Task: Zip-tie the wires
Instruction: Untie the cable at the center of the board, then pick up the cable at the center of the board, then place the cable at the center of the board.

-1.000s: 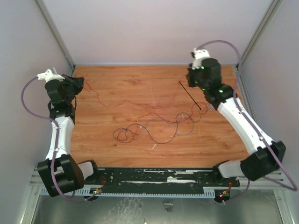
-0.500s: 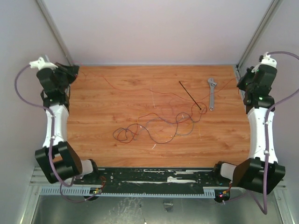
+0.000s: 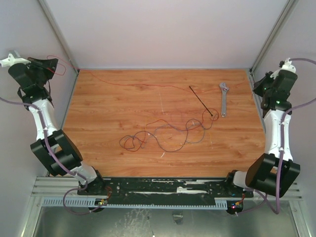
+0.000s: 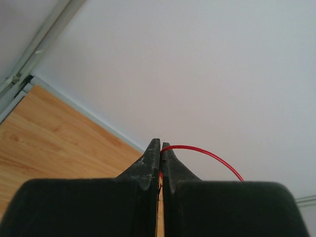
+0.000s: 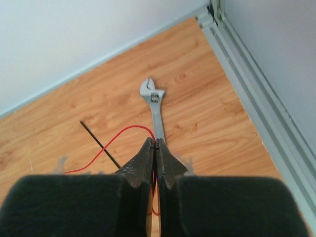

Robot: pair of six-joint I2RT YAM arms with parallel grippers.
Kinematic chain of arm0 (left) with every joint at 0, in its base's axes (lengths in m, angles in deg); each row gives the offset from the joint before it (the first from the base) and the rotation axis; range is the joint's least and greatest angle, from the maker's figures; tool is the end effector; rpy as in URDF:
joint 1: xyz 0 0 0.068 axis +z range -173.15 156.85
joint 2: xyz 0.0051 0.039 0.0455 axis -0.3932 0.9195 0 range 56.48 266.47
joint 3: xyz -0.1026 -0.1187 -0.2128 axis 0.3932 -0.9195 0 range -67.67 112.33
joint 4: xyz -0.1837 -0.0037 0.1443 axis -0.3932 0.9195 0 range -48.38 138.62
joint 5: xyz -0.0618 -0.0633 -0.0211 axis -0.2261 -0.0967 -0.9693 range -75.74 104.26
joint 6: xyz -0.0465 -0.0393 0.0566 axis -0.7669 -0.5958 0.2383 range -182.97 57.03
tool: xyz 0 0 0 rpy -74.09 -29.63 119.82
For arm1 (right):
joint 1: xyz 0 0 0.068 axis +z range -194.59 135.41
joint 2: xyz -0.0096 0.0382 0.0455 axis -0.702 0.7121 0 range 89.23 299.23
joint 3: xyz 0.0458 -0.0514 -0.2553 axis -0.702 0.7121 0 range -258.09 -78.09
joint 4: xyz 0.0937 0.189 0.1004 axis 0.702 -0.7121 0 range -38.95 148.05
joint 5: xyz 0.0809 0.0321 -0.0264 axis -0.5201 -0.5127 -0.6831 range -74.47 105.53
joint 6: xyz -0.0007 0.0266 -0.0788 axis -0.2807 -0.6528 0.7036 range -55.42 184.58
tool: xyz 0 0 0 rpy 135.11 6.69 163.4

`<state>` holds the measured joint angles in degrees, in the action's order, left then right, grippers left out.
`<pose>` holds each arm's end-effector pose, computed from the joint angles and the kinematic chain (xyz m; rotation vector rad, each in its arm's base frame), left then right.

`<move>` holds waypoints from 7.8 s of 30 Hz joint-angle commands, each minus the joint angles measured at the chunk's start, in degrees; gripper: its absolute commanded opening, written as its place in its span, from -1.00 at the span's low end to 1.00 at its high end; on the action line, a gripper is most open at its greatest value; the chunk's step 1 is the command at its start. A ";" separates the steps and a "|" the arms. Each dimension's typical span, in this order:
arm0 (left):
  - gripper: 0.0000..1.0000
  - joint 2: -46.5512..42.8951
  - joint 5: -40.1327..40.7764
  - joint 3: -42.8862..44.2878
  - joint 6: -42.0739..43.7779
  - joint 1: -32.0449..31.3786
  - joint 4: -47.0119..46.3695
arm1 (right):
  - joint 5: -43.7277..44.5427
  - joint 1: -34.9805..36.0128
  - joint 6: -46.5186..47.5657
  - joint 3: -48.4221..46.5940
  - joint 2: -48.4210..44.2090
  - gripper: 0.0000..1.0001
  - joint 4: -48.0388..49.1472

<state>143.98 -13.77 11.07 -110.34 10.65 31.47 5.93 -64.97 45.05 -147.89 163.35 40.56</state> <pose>0.3253 0.1768 0.3984 -0.6973 1.4144 -0.5635 0.2895 -0.0946 0.3485 0.5602 1.8667 0.1538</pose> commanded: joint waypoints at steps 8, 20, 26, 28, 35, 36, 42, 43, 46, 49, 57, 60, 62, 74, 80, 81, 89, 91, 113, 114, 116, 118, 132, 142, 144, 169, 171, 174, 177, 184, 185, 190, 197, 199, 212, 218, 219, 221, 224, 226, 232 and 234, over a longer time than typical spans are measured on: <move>-1.00 -3.95 -12.19 -1.99 -11.27 1.60 -18.98 | -17.34 2.46 -3.72 7.50 5.76 -1.00 13.68; -1.00 -9.19 -16.44 -2.71 -19.43 1.19 -25.85 | -5.11 8.27 -3.37 0.51 19.41 -0.91 10.04; -1.00 -14.67 -15.52 -11.09 -15.09 -3.32 -23.42 | -1.70 8.76 -1.08 -9.21 30.28 -0.68 3.59; -1.00 -16.30 -15.03 -14.83 -12.64 -5.98 -22.47 | -1.10 8.97 -0.34 -11.22 32.37 -0.30 1.13; -1.00 -17.70 -12.01 -21.43 -9.33 -13.00 -22.14 | 1.63 15.26 3.20 -6.62 22.53 0.47 0.09; -1.00 -17.56 -11.80 -21.36 -9.20 -13.48 -22.04 | 0.46 17.05 3.91 -5.85 20.63 0.49 0.13; -1.00 -17.87 -11.09 -20.24 -7.80 -14.32 -20.76 | -6.39 29.70 6.16 -2.28 14.00 0.52 1.47; -1.00 -17.87 -11.08 -20.13 -7.74 -14.42 -20.63 | -8.14 31.45 5.93 -2.16 14.24 0.52 1.69; -1.00 -17.97 -11.17 -20.24 -7.49 -14.32 -20.36 | -8.41 37.07 6.83 -3.10 16.48 0.51 1.51; -1.00 -17.96 -11.30 -20.51 -7.53 -14.40 -20.48 | -7.64 41.73 8.32 -4.82 20.63 0.51 0.07; -1.00 -18.02 -11.82 -20.56 -7.29 -14.39 -20.08 | -1.49 47.91 15.07 -3.90 26.25 0.65 -3.21; -1.00 -18.07 -11.86 -20.54 -7.19 -14.39 -19.97 | -2.55 48.00 16.72 -1.79 26.77 0.67 -2.68; -1.00 -17.99 -11.87 -20.68 -7.29 -14.38 -20.08 | -3.16 48.05 17.19 -1.12 27.73 0.64 -2.76; -1.00 -18.12 -11.78 -21.08 -7.03 -14.38 -19.47 | -3.20 49.06 17.93 1.63 31.70 0.19 -0.84; -1.00 -18.16 -11.78 -21.02 -6.73 -14.38 -19.20 | -0.72 50.41 17.81 1.16 33.89 0.06 0.21; -1.00 -18.16 -11.78 -21.06 -6.76 -14.43 -19.20 | -0.07 50.81 18.04 1.09 34.32 0.05 0.07; -1.00 -18.15 -11.78 -21.33 -6.59 -14.31 -19.03 | 1.13 51.41 18.56 1.56 34.52 -0.17 -0.25; -1.00 -18.24 -11.78 -21.55 -6.74 -14.39 -19.18 | 1.53 51.42 18.53 1.15 35.03 -0.35 -0.63; -1.00 -18.84 -11.87 -22.41 -6.51 -14.40 -19.38 | -1.25 51.99 20.06 -5.71 25.41 0.17 -8.58; -1.00 -18.80 -11.87 -22.34 -6.50 -14.39 -19.38 | -1.85 52.15 20.33 -4.77 25.11 0.21 -8.64; -1.00 -18.73 -11.87 -22.31 -6.63 -14.35 -19.59 | -2.69 52.38 20.77 -3.24 25.20 0.24 -8.59; -1.00 -18.66 -11.87 -22.47 -6.91 -14.38 -19.88 | -3.62 52.55 21.14 -2.50 25.99 0.23 -8.57; -1.00 -19.09 -12.22 -23.12 -6.13 -14.32 -19.20 | -6.49 52.87 23.13 -2.83 33.70 -0.02 -5.61; -1.00 -19.02 -12.31 -23.16 -6.24 -14.29 -19.38 | -2.79 52.82 23.11 -3.12 34.63 -0.59 -5.67; -1.00 -18.90 -12.37 -23.03 -6.23 -14.31 -19.38 | 0.02 52.84 22.69 -3.48 31.73 -0.81 -5.77; -1.00 -18.86 -11.53 -24.76 -5.59 -13.12 -17.76 | 16.93 34.35 15.24 -42.00 15.39 -1.00 4.41; -1.00 -18.89 -11.35 -24.93 -5.41 -12.94 -17.42 | 21.03 32.82 14.67 -43.81 15.35 -1.00 7.28; -1.00 -18.87 -11.26 -25.28 -5.34 -12.30 -17.25 | 23.46 30.32 14.04 -44.87 14.76 -1.00 10.07; -1.00 -18.76 -11.49 -25.48 -5.27 -12.09 -17.51 | 20.59 28.25 14.00 -46.68 16.55 -1.00 6.08; -1.00 -18.77 -12.76 -25.09 -5.26 -12.07 -17.61 | 7.43 25.72 13.09 -44.90 23.28 -1.00 3.03; -1.00 -18.82 -12.95 -24.95 -5.12 -12.08 -17.31 | 5.15 25.75 13.32 -45.57 24.82 -1.00 3.03; -1.00 -19.45 -13.58 -25.02 -4.77 -12.08 -16.77 | 2.05 25.68 16.16 -51.71 33.32 -1.00 2.41; -1.00 -20.00 -14.16 -24.90 -4.76 -12.06 -16.50 | 4.62 25.69 18.06 -61.33 42.11 -1.00 -3.25; -1.00 -20.00 -14.13 -25.20 -5.13 -12.04 -16.98 | 4.53 25.72 17.57 -58.50 42.21 -1.00 -3.74; -1.00 -19.61 -14.16 -24.95 -5.61 -12.04 -17.35 | 8.17 26.15 14.19 -37.06 36.32 -1.00 -2.85; -1.00 -19.62 -14.07 -24.90 -5.74 -12.09 -17.27 | 10.30 26.13 14.55 -35.81 37.05 -0.28 -4.92; -1.00 -19.60 -14.10 -24.87 -5.79 -12.03 -17.27 | 10.81 26.11 14.52 -36.89 37.72 -0.14 -6.41; -1.00 -19.70 -14.23 -24.88 -5.80 -12.07 -17.18 | 10.46 26.41 14.76 -38.48 38.01 0.02 -7.77; -1.00 -19.96 -14.23 -24.67 -5.71 -12.04 -16.88 | 7.97 27.73 16.34 -39.08 37.04 0.31 -8.11; -1.00 -20.11 -14.26 -24.54 -5.63 -12.04 -16.76 | 5.46 28.94 17.06 -39.38 37.13 0.39 -8.98; -1.00 -20.39 -14.22 -24.75 -5.63 -12.02 -16.65 | 1.53 35.97 17.38 -34.16 39.78 0.42 -8.96; -1.00 -20.39 -14.32 -24.85 -5.68 -12.09 -16.58 | 1.47 38.57 16.65 -31.60 40.81 0.42 -7.43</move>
<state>125.25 -26.95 -14.13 -115.92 -1.72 15.23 9.97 -31.40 61.60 -183.56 202.54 32.36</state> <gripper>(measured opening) 0.022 0.710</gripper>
